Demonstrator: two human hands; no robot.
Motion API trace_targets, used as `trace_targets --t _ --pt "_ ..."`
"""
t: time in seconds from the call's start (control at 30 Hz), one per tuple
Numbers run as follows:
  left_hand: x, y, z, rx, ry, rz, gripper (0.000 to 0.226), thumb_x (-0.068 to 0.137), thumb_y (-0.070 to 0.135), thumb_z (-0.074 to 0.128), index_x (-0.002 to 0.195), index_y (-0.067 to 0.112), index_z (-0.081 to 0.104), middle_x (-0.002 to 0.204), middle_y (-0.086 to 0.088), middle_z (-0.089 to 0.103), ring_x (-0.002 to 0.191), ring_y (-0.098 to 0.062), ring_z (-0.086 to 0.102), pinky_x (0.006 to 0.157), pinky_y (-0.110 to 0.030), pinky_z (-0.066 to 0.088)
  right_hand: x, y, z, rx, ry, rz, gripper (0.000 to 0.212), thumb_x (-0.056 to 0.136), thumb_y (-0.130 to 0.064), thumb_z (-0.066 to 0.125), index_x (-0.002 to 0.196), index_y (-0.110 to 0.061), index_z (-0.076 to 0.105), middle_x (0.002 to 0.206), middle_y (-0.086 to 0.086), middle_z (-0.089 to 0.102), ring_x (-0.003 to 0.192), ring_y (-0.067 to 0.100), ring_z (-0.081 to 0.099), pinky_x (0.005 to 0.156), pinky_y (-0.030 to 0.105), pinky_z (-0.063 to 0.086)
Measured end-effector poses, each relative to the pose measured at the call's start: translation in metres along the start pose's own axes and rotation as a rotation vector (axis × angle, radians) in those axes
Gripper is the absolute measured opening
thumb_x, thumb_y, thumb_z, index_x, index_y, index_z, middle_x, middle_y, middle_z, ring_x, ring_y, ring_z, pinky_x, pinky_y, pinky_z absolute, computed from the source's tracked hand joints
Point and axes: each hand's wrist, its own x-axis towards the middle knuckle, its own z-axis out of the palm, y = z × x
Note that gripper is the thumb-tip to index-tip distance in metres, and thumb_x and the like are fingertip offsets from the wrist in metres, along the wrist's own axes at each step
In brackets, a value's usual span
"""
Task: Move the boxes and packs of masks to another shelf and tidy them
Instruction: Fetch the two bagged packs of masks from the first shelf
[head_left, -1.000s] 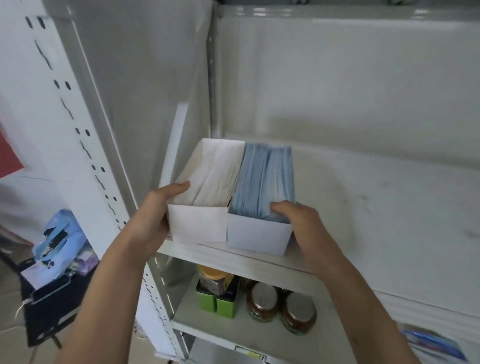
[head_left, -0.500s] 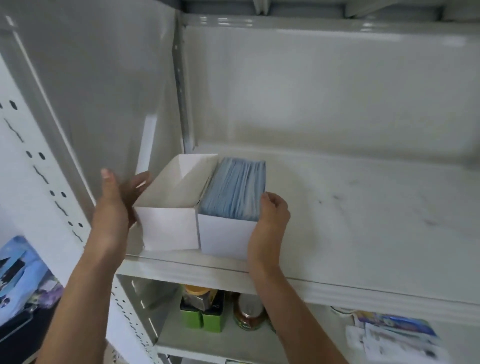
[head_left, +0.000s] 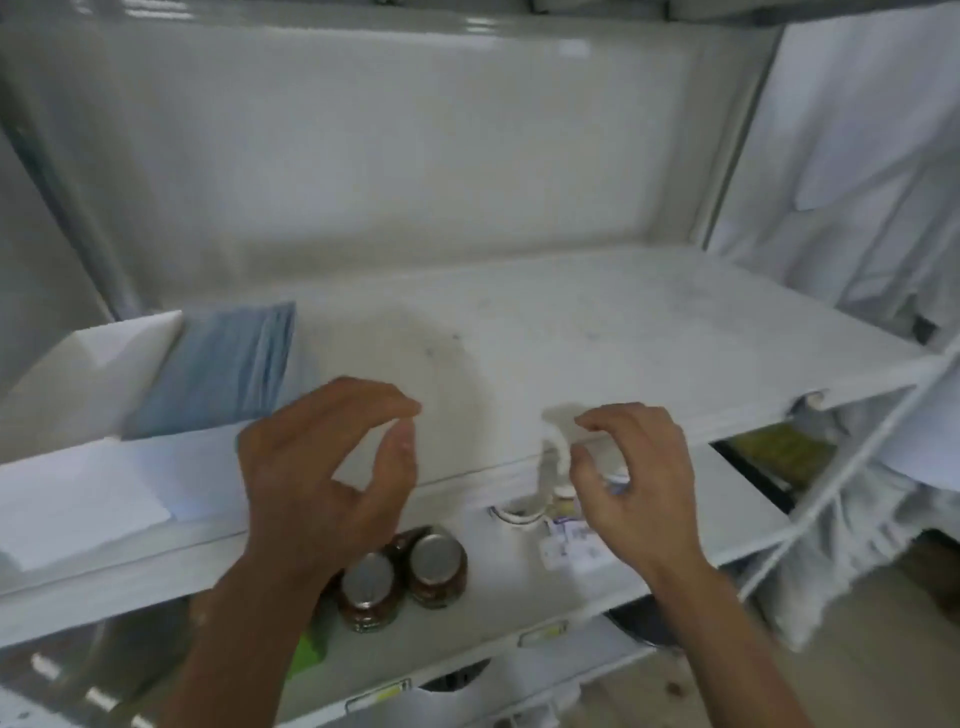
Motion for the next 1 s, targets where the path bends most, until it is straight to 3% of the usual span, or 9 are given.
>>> trace_targets --t 0.1,0.17,0.27,0.37,0.47,0.63,0.87,1.0 --pt "-0.015 0.046 0.077 -0.118 -0.076 0.065 0.032 0.095 0.019 0.058 0.077 0.001 0.078 0.080 -0.008 0.077 0.069 -0.025 0.073 0.062 -0.035 0.058 -0.032 0.034 -0.069 -0.271 -0.116 0.108 0.028 0.084 -0.033 0.067 0.109 -0.019 0.068 0.113 -0.002 0.063 0.105 0.024 0.056 0.088 0.035 0.037" --pt "-0.034 0.085 0.124 -0.219 -0.174 0.077 0.026 0.094 0.021 0.061 0.084 0.005 0.079 0.089 -0.005 0.078 0.075 -0.025 0.075 0.063 -0.039 0.059 -0.065 0.051 -0.116 -0.423 -0.158 0.220 0.037 0.084 -0.045 0.066 0.114 -0.023 0.067 0.119 -0.002 0.061 0.112 0.025 0.054 0.093 0.038 0.037" --pt "-0.062 0.150 0.185 -0.321 -0.444 0.045 0.036 0.093 0.038 0.063 0.118 0.015 0.075 0.128 0.000 0.070 0.113 -0.021 0.068 0.090 -0.040 0.058 -0.121 0.071 -0.190 -0.629 -0.200 0.414 0.055 0.085 -0.064 0.054 0.125 -0.026 0.061 0.129 -0.001 0.056 0.119 0.027 0.050 0.099 0.045 0.036" --pt "-0.090 0.226 0.236 -0.353 -0.793 0.136 0.063 0.093 0.059 0.052 0.148 0.027 0.049 0.156 0.000 0.044 0.141 -0.023 0.043 0.111 -0.042 0.039 -0.184 0.087 -0.268 -0.807 -0.279 0.642 0.072 0.085 -0.076 0.040 0.134 -0.024 0.052 0.138 0.005 0.050 0.127 0.032 0.044 0.105 0.048 0.030" --pt "-0.122 0.303 0.276 -0.380 -0.998 0.256 0.072 0.094 0.069 0.042 0.156 0.035 0.031 0.163 0.001 0.030 0.148 -0.022 0.030 0.118 -0.045 0.031 -0.251 0.096 -0.339 -0.908 -0.387 0.931 0.091 0.081 -0.086 0.023 0.144 -0.024 0.041 0.155 0.007 0.036 0.142 0.031 0.026 0.117 0.053 0.016" --pt "-0.181 0.400 0.322 -0.522 -1.315 0.257 0.079 0.089 0.074 0.034 0.159 0.043 0.012 0.170 0.003 0.014 0.155 -0.021 0.012 0.124 -0.049 0.018 -0.338 0.085 -0.428 -1.023 -0.302 1.191 0.099 0.078 -0.089 0.015 0.153 -0.025 0.029 0.163 0.005 0.024 0.149 0.029 0.015 0.120 0.057 0.005" --pt "-0.220 0.498 0.370 -0.634 -1.346 0.332 0.077 0.086 0.068 0.038 0.156 0.039 0.024 0.163 0.005 0.026 0.149 -0.019 0.022 0.118 -0.043 0.022 -0.408 0.086 -0.506 -1.043 -0.186 1.436 0.095 0.082 -0.085 0.018 0.155 -0.025 0.026 0.164 -0.001 0.021 0.151 0.024 0.008 0.122 0.054 0.002" --pt "-0.232 0.537 0.400 -0.633 -1.435 0.362 0.082 0.083 0.068 0.034 0.157 0.034 0.026 0.166 -0.001 0.023 0.151 -0.023 0.020 0.120 -0.044 0.021 -0.418 0.097 -0.530 -1.119 -0.089 1.464 0.086 0.085 -0.082 0.023 0.150 -0.027 0.035 0.159 -0.003 0.031 0.149 0.023 0.017 0.122 0.052 0.008"
